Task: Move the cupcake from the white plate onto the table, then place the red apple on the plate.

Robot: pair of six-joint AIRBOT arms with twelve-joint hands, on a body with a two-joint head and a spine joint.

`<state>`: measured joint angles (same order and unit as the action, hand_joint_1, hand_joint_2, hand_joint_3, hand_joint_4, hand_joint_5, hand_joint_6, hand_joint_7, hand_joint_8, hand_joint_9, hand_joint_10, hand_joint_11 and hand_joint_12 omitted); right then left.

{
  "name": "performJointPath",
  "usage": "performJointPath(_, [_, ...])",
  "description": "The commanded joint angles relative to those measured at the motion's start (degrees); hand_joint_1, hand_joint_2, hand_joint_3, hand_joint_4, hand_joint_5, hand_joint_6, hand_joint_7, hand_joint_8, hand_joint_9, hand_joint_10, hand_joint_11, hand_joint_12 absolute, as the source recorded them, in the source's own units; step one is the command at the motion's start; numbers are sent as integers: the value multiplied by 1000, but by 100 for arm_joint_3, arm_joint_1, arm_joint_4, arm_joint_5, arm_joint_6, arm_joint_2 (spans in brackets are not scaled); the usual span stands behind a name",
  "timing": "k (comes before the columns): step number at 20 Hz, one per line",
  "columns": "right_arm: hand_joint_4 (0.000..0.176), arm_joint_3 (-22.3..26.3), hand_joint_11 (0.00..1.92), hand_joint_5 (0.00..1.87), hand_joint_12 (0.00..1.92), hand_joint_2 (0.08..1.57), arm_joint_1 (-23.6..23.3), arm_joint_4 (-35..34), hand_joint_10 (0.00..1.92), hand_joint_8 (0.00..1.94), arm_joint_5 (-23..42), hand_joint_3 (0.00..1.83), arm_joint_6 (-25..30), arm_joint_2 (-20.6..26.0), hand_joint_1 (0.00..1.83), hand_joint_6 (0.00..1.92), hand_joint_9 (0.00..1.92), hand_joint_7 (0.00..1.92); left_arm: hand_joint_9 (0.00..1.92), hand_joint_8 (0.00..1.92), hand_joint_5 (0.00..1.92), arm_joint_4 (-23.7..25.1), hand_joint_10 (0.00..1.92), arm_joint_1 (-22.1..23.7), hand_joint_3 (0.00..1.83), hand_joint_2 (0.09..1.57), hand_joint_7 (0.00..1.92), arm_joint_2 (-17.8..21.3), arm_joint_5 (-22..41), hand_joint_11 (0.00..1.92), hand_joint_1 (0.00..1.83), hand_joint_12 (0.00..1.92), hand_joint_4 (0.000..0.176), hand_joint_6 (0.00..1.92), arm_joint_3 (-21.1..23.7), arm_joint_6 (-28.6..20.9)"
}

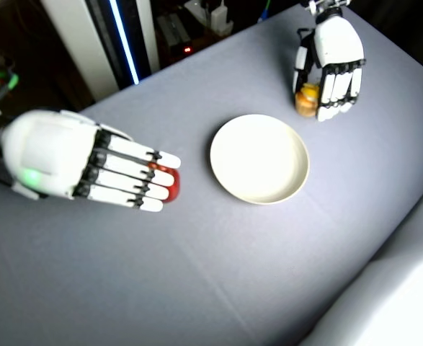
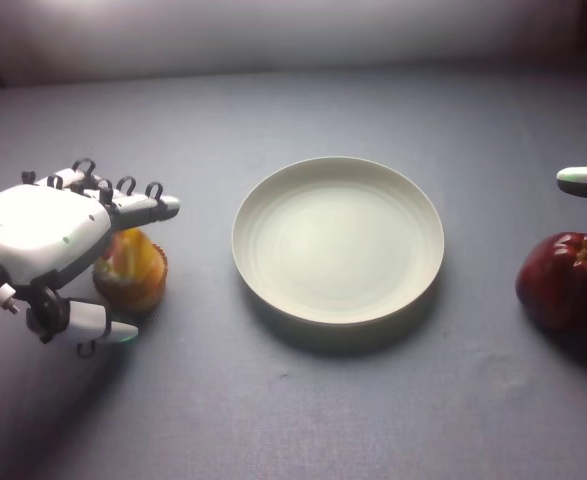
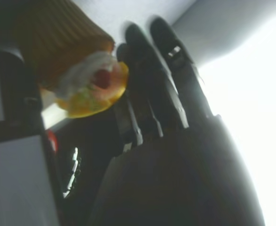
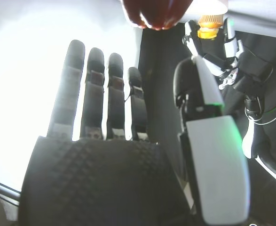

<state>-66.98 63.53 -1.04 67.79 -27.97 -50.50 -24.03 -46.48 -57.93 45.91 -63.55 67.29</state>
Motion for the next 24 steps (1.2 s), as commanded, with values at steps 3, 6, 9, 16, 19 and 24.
performJointPath(3, [8, 4, 368, 353, 109, 1248, -2, -171, 4, 4, 672, 1, 41, 3, 852, 3, 416, 439, 448, 1, 273, 90, 1, -32, 0, 861, 381, 148, 862, 6, 1074, 863, 142, 1, 91, 1])
performJointPath(6, [8, 0, 394, 361, 119, 1239, 0, -145, 5, 5, 640, 0, 41, 3, 858, 4, 424, 448, 403, 0, 188, 211, 0, -73, 1, 867, 331, 275, 1180, 0, 951, 833, 174, 0, 284, 1])
performJointPath(9, [29, -65, 322, 304, 113, 1086, -88, 59, 0, 0, 374, 0, 41, 6, 970, 0, 348, 379, 43, 2, 47, 472, 0, -175, 1, 860, 65, 492, 1738, 0, 902, 138, 176, 10, 640, 2])
performJointPath(16, [66, -419, 187, 154, 400, 858, -1089, 1235, 9, 2, -1242, 2, 79, -226, 977, 0, 293, 254, 0, 0, 0, 557, 0, -741, 0, 836, 0, 926, 2863, 0, 756, 0, 176, 0, 1290, -46])
performJointPath(19, [66, -647, 340, 202, 578, 858, -1384, 1571, 5, 4, -1803, 1, 136, -464, 984, 3, 447, 333, 0, 0, 0, 557, 0, -811, 0, 833, 0, 929, 2967, 0, 769, 0, 176, 0, 1295, -195])
performJointPath(24, [0, -776, 847, 851, 1088, 1096, -1611, 1759, 1068, 933, -2094, 5, 137, -551, 1379, 797, 1039, 933, 0, 0, 0, 558, 0, -843, 0, 830, 0, 926, 3027, 0, 742, 0, 176, 0, 1297, -265])
